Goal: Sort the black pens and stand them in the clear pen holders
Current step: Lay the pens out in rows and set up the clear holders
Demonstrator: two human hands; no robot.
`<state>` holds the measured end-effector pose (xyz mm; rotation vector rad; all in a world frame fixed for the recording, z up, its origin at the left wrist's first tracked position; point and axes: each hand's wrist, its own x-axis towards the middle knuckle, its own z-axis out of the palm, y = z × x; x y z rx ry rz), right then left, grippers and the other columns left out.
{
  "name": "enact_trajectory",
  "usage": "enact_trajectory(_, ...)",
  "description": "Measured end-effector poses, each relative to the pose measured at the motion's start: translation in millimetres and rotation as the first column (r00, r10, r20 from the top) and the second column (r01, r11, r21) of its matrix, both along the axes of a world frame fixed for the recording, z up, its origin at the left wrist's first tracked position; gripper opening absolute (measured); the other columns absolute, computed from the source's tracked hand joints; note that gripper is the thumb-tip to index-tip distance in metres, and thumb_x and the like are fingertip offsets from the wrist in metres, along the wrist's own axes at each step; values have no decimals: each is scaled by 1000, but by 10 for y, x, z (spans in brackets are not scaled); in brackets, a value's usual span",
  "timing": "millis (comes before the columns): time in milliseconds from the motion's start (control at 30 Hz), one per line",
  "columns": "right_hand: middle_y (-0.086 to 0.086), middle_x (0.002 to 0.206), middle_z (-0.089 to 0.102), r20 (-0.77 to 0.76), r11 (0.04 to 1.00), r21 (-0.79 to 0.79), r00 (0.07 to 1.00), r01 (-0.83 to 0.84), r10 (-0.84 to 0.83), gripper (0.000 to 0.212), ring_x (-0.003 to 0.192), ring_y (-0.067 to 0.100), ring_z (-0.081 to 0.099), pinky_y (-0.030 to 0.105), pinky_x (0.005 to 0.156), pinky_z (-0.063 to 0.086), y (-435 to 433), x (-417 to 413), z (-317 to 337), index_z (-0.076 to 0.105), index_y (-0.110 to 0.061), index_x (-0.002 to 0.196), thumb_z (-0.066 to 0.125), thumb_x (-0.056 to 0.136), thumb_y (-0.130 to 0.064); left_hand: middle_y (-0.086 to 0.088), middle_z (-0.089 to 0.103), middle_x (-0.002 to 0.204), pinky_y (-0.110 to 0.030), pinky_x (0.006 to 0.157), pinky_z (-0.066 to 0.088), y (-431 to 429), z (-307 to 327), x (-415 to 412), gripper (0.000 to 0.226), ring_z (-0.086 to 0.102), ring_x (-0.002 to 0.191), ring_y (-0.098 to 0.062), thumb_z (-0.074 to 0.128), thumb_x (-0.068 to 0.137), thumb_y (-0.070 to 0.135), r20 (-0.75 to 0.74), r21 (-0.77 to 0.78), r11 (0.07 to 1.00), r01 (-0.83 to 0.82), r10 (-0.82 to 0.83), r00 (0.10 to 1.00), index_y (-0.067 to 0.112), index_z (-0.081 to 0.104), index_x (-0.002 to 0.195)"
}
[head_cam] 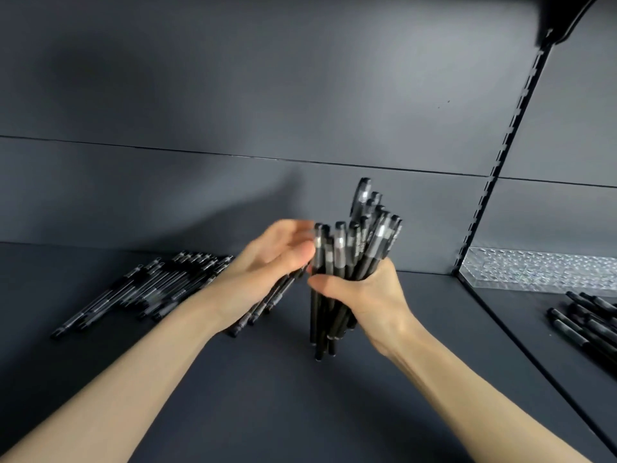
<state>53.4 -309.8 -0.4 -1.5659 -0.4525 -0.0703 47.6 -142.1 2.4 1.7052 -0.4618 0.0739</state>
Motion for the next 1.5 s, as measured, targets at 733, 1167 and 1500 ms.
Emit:
enact_trajectory(733, 22, 92, 69, -90, 935, -258, 970, -243, 227, 31, 91, 34, 68, 45, 86, 55, -26, 43, -243, 63, 1, 95, 74, 66, 4, -2, 73, 89, -19, 79, 50, -379, 230, 61, 12, 68, 88, -13, 79, 68, 0, 223, -4, 1000, -29, 29, 974, 5, 70, 74)
enact_trajectory(1167, 11, 79, 66, -138, 909, -263, 945, -322, 295, 11, 78, 21, 61, 36, 81, 50, 28, -31, -320, 63, 0, 77, 69, 68, 0, -9, 71, 105, -35, 85, 54, -243, 92, -23, 45, 68, 98, -22, 70, 67, 7, -63, -283, 959, 25, -45, 997, 15, 62, 111)
enact_trajectory(1500, 11, 61, 59, -209, 994, -103, 977, 26, -47, 12, 57, 19, 57, 30, 60, 46, -507, 62, -196, 62, -3, 65, 66, 73, 5, 5, 67, 101, -28, 89, 45, -485, -206, 249, 29, 62, 100, -12, 44, 97, 41, -102, 56, 970, -236, 241, 965, 19, 63, 102)
